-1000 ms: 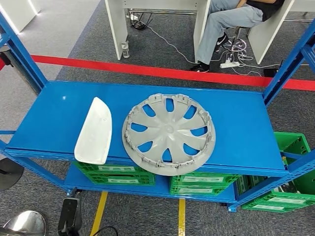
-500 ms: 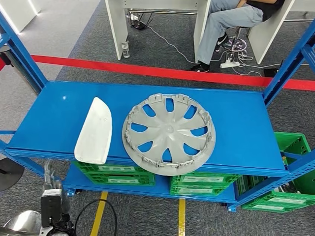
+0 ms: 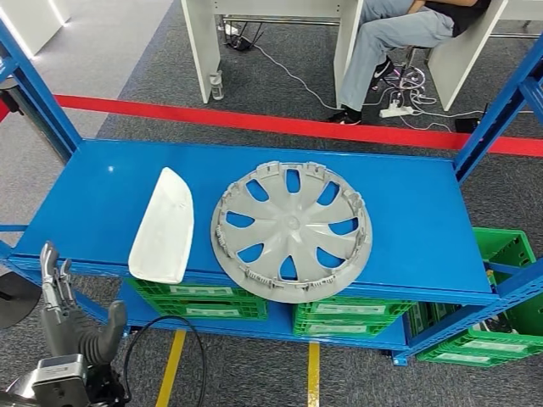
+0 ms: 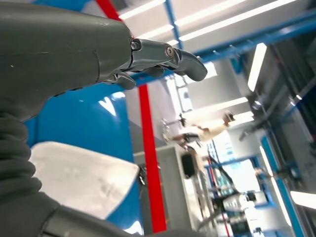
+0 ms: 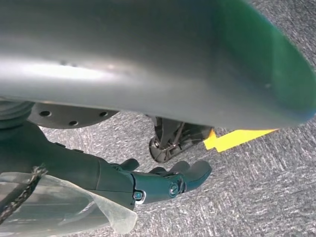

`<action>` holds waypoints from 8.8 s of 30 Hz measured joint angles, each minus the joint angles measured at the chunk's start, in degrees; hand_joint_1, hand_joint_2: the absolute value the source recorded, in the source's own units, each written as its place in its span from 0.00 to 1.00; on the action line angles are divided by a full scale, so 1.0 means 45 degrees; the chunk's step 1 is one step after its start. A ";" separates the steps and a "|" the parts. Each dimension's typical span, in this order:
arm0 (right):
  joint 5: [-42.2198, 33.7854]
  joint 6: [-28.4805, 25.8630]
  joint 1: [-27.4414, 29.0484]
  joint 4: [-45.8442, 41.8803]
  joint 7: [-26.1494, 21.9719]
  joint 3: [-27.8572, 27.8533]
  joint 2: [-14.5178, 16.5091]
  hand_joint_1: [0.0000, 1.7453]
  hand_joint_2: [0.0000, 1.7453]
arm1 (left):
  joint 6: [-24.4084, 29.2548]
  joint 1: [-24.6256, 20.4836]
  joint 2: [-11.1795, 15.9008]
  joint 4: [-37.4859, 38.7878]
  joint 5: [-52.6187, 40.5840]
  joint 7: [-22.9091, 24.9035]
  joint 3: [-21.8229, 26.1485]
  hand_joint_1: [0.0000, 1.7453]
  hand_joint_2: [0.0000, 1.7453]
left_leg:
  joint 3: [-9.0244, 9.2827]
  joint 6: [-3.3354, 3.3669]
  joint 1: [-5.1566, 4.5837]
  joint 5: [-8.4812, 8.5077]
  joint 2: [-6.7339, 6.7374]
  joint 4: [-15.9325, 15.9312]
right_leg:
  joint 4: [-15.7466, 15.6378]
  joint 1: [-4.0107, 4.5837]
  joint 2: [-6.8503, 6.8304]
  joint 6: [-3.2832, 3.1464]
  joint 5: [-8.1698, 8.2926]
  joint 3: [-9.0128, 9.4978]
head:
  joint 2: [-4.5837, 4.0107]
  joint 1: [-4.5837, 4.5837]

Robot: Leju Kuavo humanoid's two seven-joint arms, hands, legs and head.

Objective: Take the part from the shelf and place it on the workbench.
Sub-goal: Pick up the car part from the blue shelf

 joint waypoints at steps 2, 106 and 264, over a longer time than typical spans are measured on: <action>-0.0127 0.0065 0.0000 0.0002 0.0000 0.0189 -0.0002 0.00 0.00 | 0.0077 0.0000 0.0114 -0.0058 -0.0694 0.0317 -0.0305 0.00 1.00 | 0.0000 0.0000 0.0000 0.0000 0.0000 0.0000 | 0.0000 0.0000 0.0001 0.0000 0.0000 -0.0002 | 0.0000 0.0000; -0.1505 0.1530 -0.0087 0.0068 0.0607 0.3861 -0.1004 0.00 0.00 | 0.0324 -0.4155 0.0065 0.6999 -0.7282 0.5603 -0.0357 0.00 1.00 | 0.0001 0.0002 0.0000 0.0003 0.0001 0.0008 | 0.0003 0.0000 0.0003 0.0008 0.0006 0.0006 | 0.0000 0.0000; -0.3343 0.0952 -0.0258 0.0044 0.0426 0.5560 -0.0759 0.00 0.00 | 0.2589 -0.3352 0.0395 0.1294 -1.4321 0.6817 -0.0027 1.00 1.00 | 0.0057 0.0499 0.0049 0.0288 0.0054 -0.0329 | 0.3352 -0.0151 0.0202 0.0478 -0.1110 -0.1756 | 0.0000 0.0042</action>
